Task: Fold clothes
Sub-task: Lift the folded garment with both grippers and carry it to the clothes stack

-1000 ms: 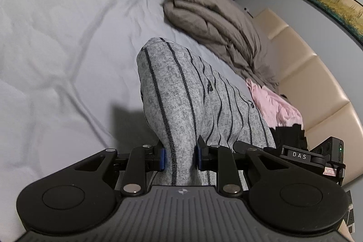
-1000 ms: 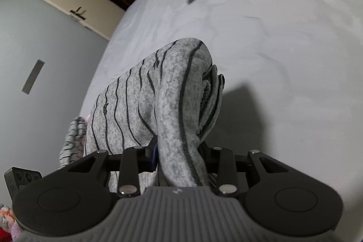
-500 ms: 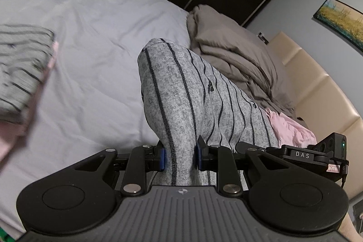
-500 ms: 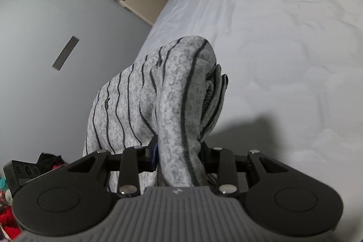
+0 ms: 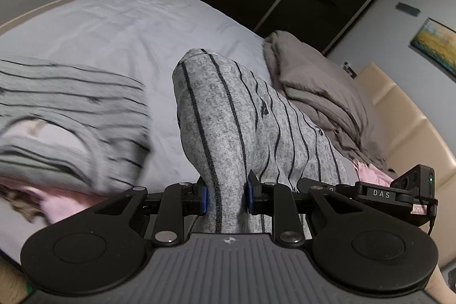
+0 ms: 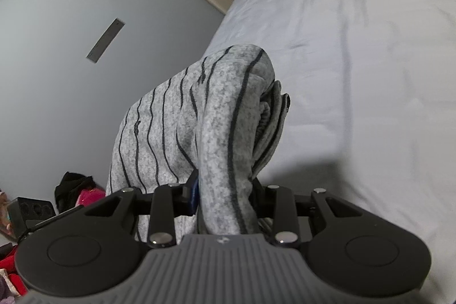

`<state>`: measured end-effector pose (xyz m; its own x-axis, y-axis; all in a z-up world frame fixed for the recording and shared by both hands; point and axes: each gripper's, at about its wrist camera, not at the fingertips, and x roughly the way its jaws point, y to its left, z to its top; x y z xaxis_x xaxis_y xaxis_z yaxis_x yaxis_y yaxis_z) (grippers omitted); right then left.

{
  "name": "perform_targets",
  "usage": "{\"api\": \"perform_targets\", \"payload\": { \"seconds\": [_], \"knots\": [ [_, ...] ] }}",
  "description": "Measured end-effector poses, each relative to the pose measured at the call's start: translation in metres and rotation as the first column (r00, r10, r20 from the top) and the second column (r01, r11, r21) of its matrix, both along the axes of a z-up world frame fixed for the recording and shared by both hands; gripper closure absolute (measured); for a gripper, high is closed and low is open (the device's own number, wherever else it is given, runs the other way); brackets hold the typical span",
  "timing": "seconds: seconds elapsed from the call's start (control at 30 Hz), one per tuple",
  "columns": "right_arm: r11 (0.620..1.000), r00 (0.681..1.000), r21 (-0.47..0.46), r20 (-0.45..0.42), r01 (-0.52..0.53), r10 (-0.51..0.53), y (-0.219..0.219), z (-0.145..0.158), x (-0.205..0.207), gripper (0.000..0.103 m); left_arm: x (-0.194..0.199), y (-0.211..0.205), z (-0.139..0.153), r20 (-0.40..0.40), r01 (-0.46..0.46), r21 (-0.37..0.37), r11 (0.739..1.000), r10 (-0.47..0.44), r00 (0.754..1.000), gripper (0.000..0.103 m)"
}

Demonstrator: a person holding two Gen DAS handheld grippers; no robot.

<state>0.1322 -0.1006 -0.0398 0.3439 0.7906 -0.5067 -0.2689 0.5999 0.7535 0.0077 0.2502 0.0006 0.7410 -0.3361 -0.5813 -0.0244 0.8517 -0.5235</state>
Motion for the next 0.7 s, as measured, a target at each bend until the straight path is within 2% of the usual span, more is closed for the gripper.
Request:
{"api": "perform_targets", "payload": {
  "seconds": [0.3, 0.5, 0.7],
  "knots": [
    [0.997, 0.998, 0.058, -0.009, -0.06, 0.06, 0.081, 0.008, 0.016, 0.067, 0.01, 0.074, 0.016, 0.019, -0.058, 0.03, 0.998, 0.057, 0.998, 0.081],
    [0.994, 0.996, 0.079, -0.038, -0.08, 0.084, 0.132, 0.011, 0.029, 0.067, 0.019, 0.125, 0.015, 0.031, -0.098, 0.012, 0.995, 0.097, 0.995, 0.081],
    [0.991, 0.992, 0.071, -0.053, -0.112, 0.116, 0.19, 0.013, 0.044, 0.067, 0.032, 0.177, 0.008, 0.026, -0.177, -0.02, 0.984, 0.177, 0.984, 0.081]
  ]
}}
